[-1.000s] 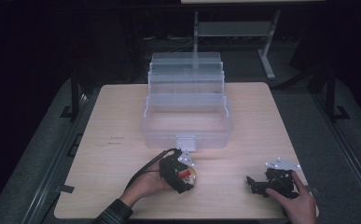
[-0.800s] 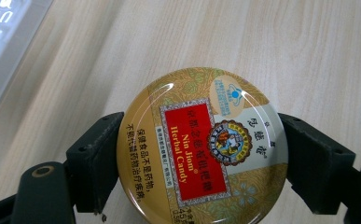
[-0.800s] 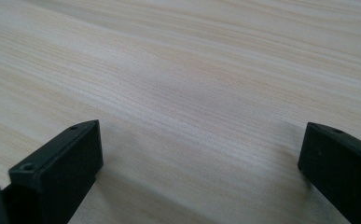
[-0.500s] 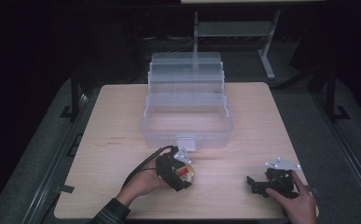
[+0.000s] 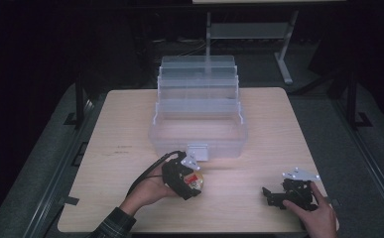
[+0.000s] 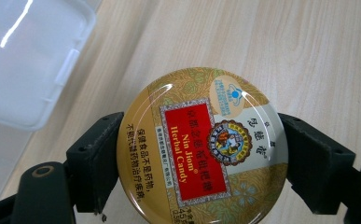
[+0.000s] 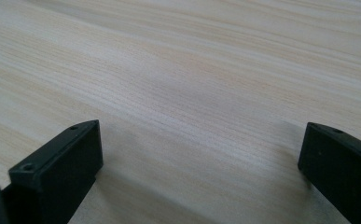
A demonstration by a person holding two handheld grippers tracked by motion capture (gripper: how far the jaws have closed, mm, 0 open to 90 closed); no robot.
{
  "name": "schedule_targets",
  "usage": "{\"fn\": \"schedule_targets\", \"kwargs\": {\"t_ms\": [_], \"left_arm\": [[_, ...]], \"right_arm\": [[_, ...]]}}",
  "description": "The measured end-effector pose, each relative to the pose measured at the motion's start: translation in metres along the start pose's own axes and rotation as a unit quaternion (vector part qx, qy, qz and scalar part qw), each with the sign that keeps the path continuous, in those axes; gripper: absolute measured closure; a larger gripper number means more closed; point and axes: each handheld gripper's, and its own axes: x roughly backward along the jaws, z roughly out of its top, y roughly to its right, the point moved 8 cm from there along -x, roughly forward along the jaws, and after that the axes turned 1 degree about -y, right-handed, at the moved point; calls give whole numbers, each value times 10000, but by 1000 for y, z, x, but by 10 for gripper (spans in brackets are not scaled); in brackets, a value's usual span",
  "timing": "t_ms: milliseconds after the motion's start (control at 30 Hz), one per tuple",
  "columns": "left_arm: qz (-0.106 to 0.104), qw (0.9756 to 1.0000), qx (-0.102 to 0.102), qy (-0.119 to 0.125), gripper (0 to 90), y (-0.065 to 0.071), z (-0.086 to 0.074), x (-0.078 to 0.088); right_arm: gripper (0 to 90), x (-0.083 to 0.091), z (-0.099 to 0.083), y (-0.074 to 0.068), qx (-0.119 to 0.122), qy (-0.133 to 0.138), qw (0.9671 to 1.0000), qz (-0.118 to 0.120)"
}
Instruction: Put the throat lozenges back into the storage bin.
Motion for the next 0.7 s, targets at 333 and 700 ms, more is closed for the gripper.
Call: {"fn": "schedule_targets", "kwargs": {"t_ms": [333, 700], "left_arm": [[15, 10000, 28, 18, 196, -4, 1, 10], [19, 10000, 61, 75, 196, -9, 4, 18]], "right_arm": [[0, 0, 0, 0, -2, 1, 10000, -1], [0, 0, 0, 0, -1, 2, 10000, -2]]}}
